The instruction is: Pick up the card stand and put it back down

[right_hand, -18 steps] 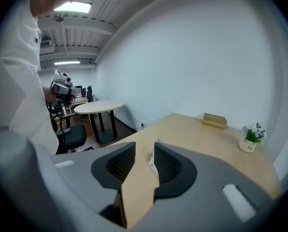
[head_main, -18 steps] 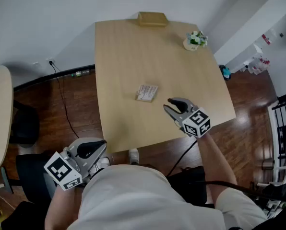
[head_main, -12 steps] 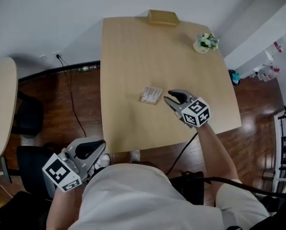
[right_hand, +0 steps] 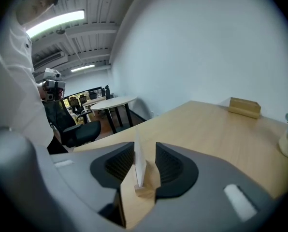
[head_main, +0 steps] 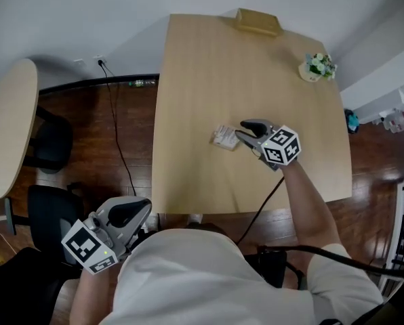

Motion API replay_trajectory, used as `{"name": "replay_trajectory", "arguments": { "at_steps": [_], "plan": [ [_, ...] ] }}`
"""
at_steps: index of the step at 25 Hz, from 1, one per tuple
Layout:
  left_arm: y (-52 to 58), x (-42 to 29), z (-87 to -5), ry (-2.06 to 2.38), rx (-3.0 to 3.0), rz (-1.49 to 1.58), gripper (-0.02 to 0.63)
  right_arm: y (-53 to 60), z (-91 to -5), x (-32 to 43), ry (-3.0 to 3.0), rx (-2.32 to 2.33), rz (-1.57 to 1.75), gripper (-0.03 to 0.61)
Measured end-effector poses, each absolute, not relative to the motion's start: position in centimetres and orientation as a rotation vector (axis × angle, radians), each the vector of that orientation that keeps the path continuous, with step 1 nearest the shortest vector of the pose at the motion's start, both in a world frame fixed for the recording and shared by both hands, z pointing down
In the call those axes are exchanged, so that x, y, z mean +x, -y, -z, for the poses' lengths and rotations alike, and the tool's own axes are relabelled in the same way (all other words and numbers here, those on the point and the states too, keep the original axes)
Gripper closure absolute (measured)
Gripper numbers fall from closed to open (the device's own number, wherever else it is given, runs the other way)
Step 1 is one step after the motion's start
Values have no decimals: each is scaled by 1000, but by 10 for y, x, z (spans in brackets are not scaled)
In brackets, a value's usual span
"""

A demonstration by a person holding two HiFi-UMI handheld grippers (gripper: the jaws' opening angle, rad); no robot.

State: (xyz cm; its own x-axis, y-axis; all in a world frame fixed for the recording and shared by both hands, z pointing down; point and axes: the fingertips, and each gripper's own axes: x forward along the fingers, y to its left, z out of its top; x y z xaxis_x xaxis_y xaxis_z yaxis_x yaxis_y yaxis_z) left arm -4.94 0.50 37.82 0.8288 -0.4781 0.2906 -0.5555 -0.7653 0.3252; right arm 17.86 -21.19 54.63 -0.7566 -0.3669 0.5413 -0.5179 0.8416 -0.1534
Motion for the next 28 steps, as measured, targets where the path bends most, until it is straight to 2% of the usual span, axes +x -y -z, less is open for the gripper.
{"name": "replay_trajectory", "arguments": {
  "at_steps": [4, 13, 28],
  "plan": [
    [0, -53, -381, 795, 2579, -265, 609, 212, -556, 170, 2517, 578, -428, 440],
    [3, -49, -384, 798, 2569, -274, 609, 206, -558, 161, 2552, 533, -409, 541],
    [-1, -52, -386, 776, 2580, -271, 609, 201, -548, 158, 2555, 527, -386, 558]
  ]
}}
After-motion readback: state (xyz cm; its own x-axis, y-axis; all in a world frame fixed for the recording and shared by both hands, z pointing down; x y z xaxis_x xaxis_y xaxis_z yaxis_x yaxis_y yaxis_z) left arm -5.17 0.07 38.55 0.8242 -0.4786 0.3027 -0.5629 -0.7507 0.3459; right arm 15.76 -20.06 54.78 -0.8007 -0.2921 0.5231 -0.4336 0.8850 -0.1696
